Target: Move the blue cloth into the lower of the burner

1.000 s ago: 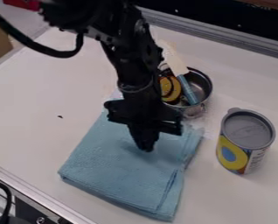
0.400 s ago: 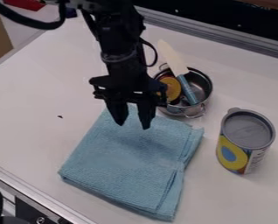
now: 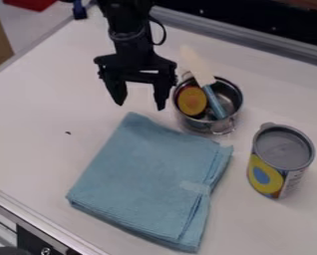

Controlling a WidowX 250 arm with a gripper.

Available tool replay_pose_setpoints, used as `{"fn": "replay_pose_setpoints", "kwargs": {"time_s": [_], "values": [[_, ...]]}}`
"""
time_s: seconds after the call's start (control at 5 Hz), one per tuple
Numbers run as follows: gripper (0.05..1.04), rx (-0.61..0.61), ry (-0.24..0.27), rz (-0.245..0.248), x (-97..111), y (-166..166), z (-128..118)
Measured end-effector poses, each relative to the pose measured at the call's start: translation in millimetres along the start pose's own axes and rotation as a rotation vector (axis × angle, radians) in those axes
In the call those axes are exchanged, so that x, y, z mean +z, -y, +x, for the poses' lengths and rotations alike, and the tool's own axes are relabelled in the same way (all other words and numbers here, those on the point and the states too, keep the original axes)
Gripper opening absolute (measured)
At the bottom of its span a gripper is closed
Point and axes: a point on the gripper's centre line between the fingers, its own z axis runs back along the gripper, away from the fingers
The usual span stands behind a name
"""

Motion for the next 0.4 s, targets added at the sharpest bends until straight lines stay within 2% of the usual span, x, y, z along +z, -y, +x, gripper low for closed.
{"fn": "replay_pose_setpoints", "kwargs": {"time_s": [0.2,0.4], "values": [[0.999,0.046,0.032,0.016,9.0,-1.8,29.3],[0.999,0.098,0.084,0.044,9.5,-5.4,59.5]]}}
